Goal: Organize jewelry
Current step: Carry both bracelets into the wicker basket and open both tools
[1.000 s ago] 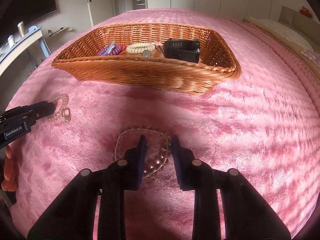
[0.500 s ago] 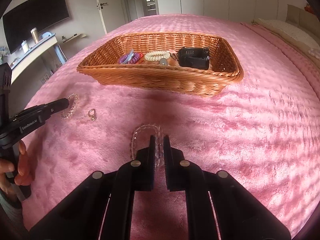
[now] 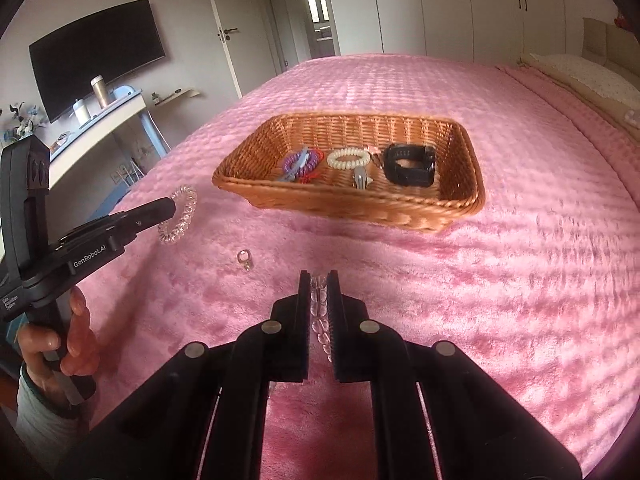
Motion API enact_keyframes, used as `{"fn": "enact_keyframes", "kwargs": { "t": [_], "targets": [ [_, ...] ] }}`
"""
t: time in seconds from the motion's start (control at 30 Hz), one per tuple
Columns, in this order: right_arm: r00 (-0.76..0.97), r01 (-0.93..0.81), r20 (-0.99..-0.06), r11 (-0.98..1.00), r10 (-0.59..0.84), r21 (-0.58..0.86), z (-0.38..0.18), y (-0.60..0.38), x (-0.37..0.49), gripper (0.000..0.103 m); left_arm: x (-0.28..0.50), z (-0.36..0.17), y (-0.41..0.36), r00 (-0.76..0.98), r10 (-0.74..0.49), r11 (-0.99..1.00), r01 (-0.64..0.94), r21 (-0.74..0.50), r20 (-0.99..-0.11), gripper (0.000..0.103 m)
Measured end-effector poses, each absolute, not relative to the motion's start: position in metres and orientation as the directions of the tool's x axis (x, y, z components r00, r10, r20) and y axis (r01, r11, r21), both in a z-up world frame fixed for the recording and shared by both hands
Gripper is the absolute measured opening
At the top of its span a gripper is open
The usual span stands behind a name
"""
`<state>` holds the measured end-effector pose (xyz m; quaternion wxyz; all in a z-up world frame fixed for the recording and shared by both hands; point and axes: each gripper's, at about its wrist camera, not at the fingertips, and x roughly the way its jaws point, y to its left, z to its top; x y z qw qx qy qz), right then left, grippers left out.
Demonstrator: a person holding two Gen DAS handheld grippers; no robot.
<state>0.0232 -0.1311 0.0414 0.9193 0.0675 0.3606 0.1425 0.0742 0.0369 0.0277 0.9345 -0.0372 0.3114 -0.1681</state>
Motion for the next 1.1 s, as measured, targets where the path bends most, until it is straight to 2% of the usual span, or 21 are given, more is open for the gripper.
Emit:
{"fn": "enact_keyframes", "kwargs": {
  "t": [0.27,0.43,0.8,1.1],
  "targets": [
    [0.778,-0.218,-0.545,0.948,0.313,0.233,0.107,-0.144,0.066,0.006,0.100,0.080,0.009,0.797,-0.354,0.932,0.341,-0.121,-0.489,0.007],
    [0.786,-0.212,-0.538,0.950,0.306,0.229,0.116,-0.140,0.114,0.006,0.139,0.084,-0.009,0.798,-0.356,0.931,0.345,-0.117,-0.485,0.007],
    [0.683,-0.192,-0.650,0.940,0.333,0.280,0.057,-0.128,0.205,0.006,0.212,0.033,-0.018,0.754,-0.326,0.943,0.297,-0.146,-0.571,0.007],
    [0.670,-0.126,-0.691,0.959,0.272,0.256,0.023,-0.138,0.214,0.006,0.222,0.007,-0.023,0.723,-0.307,0.946,0.303,-0.115,-0.619,0.007]
  ]
}}
